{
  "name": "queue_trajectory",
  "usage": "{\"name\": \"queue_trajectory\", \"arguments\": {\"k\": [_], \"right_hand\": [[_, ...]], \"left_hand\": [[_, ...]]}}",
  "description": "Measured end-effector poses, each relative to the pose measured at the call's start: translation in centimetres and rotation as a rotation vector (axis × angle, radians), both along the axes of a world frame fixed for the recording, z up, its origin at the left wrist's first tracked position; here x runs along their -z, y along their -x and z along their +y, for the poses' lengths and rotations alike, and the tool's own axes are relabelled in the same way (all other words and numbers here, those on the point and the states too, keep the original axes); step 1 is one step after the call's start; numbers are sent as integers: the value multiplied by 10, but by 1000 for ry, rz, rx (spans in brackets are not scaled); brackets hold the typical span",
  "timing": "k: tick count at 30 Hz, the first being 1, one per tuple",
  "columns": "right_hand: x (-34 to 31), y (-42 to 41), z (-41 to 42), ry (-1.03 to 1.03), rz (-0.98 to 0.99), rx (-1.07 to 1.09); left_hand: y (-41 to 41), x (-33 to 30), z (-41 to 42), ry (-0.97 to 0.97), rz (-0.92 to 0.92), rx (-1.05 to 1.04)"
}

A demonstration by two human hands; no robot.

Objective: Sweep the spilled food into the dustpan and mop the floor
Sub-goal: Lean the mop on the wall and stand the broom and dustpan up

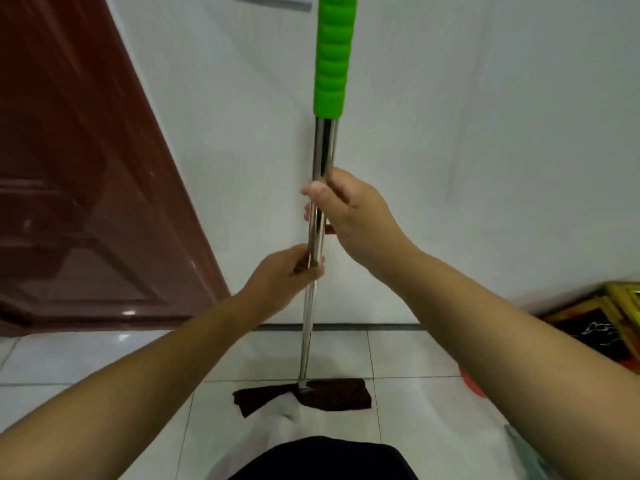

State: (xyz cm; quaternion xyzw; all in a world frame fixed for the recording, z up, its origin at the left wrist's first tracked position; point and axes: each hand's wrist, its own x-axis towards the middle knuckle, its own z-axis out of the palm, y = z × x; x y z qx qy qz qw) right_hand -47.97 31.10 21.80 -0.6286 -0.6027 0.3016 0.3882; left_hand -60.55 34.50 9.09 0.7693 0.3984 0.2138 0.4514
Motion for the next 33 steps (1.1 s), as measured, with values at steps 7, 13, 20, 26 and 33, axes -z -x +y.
{"name": "queue_trajectory", "arguments": {"k": [7,13,20,26,33], "right_hand": [[-8,5,36,-68,-14,10],[46,14,51,61,13,18],[110,22,62,237,19,37],[116,21,89,250,27,126],[126,15,96,334,41,129]], "left_hand": [[5,-10,29,-73,-25,-29],[15,40,33,42,16,-66],[20,92,40,185,116,-150],[4,85,65,174,237,-163],[1,90,65,151,305,-208]]}}
